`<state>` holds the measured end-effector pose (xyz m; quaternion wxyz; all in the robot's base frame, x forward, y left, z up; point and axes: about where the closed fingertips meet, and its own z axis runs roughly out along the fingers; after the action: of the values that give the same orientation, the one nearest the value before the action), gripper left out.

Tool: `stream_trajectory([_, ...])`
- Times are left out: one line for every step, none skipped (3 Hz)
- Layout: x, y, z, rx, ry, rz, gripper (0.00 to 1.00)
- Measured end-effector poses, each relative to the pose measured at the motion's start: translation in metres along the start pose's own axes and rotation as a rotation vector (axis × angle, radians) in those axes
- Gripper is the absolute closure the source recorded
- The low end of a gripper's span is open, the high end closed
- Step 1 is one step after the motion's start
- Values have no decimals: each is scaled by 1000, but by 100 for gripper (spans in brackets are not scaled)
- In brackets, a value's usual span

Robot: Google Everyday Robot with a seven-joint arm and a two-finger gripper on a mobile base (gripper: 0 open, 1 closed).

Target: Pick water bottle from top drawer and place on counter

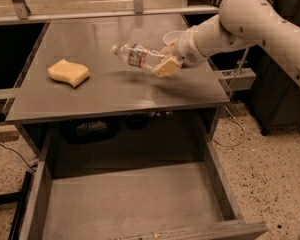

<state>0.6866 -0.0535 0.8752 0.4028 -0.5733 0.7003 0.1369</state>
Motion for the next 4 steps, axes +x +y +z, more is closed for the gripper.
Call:
stream_trajectory([3,-6,9,20,21,67,100])
stream_trajectory([3,-8,16,20,23,101,100])
stream_trajectory([3,-8,16,20,23,102,82])
stream_trajectory([3,-8,16,20,23,102,59])
